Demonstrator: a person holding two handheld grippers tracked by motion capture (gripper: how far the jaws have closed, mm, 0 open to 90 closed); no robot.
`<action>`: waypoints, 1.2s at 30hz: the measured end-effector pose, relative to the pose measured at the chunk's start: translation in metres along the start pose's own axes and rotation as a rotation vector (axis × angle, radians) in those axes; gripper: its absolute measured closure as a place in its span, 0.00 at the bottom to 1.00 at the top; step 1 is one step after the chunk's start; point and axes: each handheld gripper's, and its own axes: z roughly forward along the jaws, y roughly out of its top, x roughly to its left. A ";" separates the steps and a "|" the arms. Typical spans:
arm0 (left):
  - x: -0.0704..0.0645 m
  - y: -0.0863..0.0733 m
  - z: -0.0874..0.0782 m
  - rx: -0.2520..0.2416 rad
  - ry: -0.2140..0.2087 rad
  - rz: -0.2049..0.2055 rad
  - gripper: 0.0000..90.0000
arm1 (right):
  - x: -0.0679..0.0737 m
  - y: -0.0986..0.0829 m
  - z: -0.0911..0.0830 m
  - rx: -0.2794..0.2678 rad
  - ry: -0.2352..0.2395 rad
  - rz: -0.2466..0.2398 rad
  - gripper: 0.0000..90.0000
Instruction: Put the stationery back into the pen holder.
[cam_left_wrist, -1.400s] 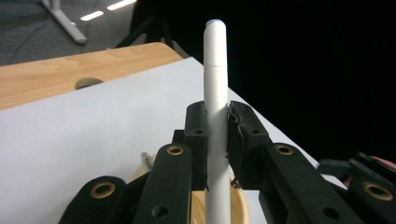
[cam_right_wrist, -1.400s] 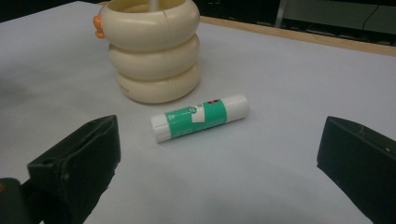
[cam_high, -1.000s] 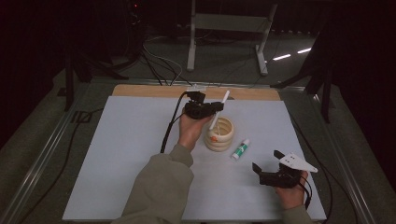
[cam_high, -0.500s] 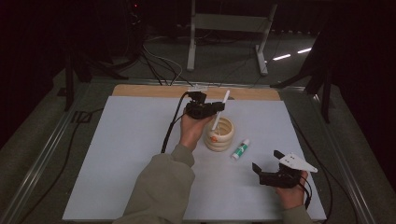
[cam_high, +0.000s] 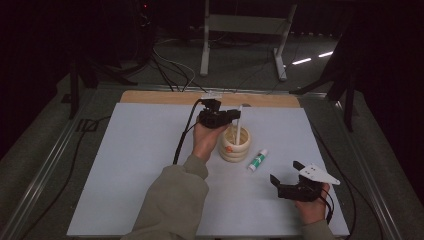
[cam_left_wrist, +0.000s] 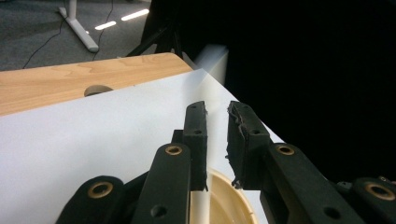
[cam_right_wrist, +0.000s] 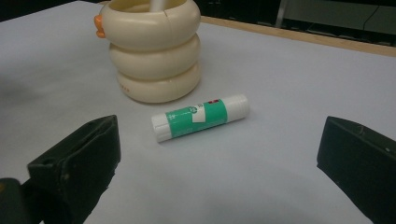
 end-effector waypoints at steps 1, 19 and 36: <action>0.000 -0.001 0.000 0.003 0.000 0.005 0.88 | 0.000 0.000 0.000 0.000 0.000 0.000 0.00; 0.005 -0.011 -0.012 0.035 0.008 -0.006 0.50 | 0.000 0.000 0.000 0.001 -0.001 0.000 0.00; 0.016 -0.018 -0.065 -0.036 0.047 -0.011 0.01 | 0.001 0.000 0.000 0.006 -0.002 0.002 0.00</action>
